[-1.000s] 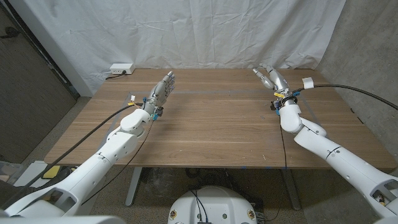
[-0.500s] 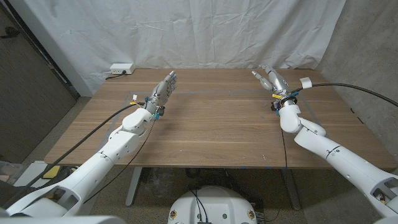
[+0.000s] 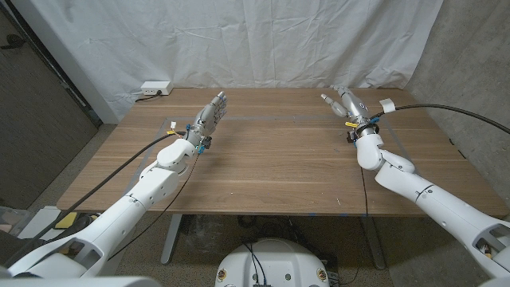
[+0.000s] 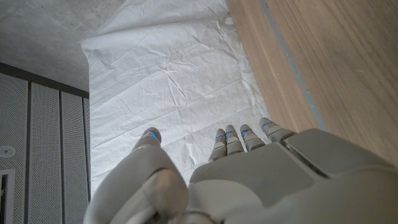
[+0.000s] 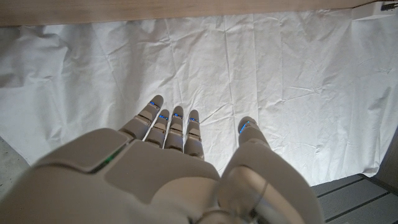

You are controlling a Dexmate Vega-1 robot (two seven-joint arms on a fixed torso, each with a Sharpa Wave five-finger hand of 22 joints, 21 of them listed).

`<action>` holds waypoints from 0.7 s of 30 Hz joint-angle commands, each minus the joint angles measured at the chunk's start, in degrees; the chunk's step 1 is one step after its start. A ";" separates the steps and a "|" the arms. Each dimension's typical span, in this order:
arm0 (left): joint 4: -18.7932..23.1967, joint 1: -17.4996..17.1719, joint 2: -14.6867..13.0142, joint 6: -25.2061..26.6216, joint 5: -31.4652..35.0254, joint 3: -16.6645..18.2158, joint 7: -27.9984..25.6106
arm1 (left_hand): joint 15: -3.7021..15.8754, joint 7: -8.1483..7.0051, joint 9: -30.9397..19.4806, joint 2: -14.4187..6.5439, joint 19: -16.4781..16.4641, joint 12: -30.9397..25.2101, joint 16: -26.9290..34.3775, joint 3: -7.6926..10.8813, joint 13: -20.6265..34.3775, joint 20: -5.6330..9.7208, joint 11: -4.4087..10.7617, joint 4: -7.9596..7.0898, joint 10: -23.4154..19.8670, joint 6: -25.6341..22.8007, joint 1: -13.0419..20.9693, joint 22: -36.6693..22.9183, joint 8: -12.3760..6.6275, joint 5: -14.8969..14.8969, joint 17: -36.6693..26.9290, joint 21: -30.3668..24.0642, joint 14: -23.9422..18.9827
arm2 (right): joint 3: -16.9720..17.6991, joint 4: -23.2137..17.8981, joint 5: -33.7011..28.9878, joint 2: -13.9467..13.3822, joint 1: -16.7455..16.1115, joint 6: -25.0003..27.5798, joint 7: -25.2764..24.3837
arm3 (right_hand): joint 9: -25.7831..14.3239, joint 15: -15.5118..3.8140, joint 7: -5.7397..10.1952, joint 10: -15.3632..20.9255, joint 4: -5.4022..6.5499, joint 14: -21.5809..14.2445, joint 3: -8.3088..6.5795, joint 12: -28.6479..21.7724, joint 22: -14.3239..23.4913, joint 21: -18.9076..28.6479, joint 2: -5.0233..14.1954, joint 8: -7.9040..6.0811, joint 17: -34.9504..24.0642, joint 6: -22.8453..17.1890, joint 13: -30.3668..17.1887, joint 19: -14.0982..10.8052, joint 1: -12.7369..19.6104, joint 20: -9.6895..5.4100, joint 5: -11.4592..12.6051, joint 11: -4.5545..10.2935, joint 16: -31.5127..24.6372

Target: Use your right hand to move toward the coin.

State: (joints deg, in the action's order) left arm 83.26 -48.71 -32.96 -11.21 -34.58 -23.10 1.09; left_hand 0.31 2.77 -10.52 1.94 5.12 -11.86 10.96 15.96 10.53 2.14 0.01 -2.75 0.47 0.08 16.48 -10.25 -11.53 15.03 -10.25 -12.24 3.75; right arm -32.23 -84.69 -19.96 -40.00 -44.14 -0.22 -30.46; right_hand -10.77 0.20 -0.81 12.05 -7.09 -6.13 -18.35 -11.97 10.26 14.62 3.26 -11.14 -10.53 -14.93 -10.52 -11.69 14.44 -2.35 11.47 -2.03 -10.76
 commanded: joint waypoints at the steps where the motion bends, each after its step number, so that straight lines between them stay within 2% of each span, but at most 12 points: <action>1: -0.15 0.10 -0.10 0.29 -0.31 0.10 0.15 | -0.29 0.01 -0.12 -0.04 -0.34 0.11 -0.16 0.02 0.21 3.24 0.21 -0.01 -0.19 -0.37 0.80 -0.17 0.12 -0.24 -0.22 0.29 -0.24 | -2.22 0.58 -2.76 -0.05 1.36 4.02 0.32 | -0.23 -0.03 0.26 -0.23 -0.14 0.20 -0.06 -0.07 0.27 -0.18 0.06 0.11 -0.17 0.05 -0.19 0.13 0.34 -0.95 0.27 0.05 0.12; 8: -0.29 0.29 -0.27 0.54 -0.30 0.05 0.38 | -0.33 -0.07 -0.12 -0.09 -0.34 0.12 -0.18 -0.04 0.22 3.23 0.25 0.00 -0.23 -0.41 0.84 -0.17 0.12 -0.33 -0.22 0.32 -0.22 | -3.18 0.88 -3.95 -0.20 1.88 5.33 0.01 | -0.24 0.03 0.68 -0.31 -0.12 0.17 -0.08 -0.06 0.27 -0.31 0.13 0.44 -0.17 1.06 -0.19 0.08 0.33 -0.94 0.26 0.31 0.08; 13: 0.02 0.25 -0.51 0.91 -0.35 0.08 0.38 | -0.31 -0.09 -0.12 -0.14 -0.36 0.10 -0.17 -0.08 0.22 3.08 0.36 0.00 -0.31 -0.43 0.87 -0.17 0.13 -0.40 -0.22 0.32 -0.25 | -3.51 0.86 -4.09 -0.36 2.05 5.79 0.12 | -0.24 -0.03 3.59 -0.41 -0.17 0.09 -0.10 -0.05 0.29 -0.65 0.15 1.05 -0.15 3.81 -0.19 0.08 0.42 -0.77 0.24 0.84 0.03; 21: 0.37 0.08 -0.49 1.22 -0.53 0.17 0.03 | -0.26 -0.30 -0.12 -0.21 -0.40 0.15 -0.17 -0.14 0.22 3.05 0.37 0.01 -0.25 -0.30 0.91 -0.18 0.21 -0.51 -0.23 0.33 -0.26 | -4.24 1.46 -4.62 -0.41 2.57 6.00 0.05 | -0.26 -0.27 3.98 -0.50 -0.20 -0.74 -0.09 -0.06 0.30 -0.66 0.15 1.43 -0.13 6.82 -0.19 -0.73 0.46 -0.70 0.23 1.84 -0.24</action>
State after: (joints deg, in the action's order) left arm 83.16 -48.50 -33.39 -10.42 -34.79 -23.10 1.37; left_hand 0.12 2.46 -10.52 1.72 4.90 -11.86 10.97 15.97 10.53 1.92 0.01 -2.75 0.47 -0.23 16.70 -10.25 -11.53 14.60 -10.25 -12.24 3.56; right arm -35.39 -83.86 -23.62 -40.28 -42.27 4.84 -30.29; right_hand -10.77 0.21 3.11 11.15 -7.09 -6.13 -18.35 -11.97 10.26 13.97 3.26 -9.94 -10.52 -9.20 -10.51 -11.70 14.44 -2.35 11.47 -1.10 -10.76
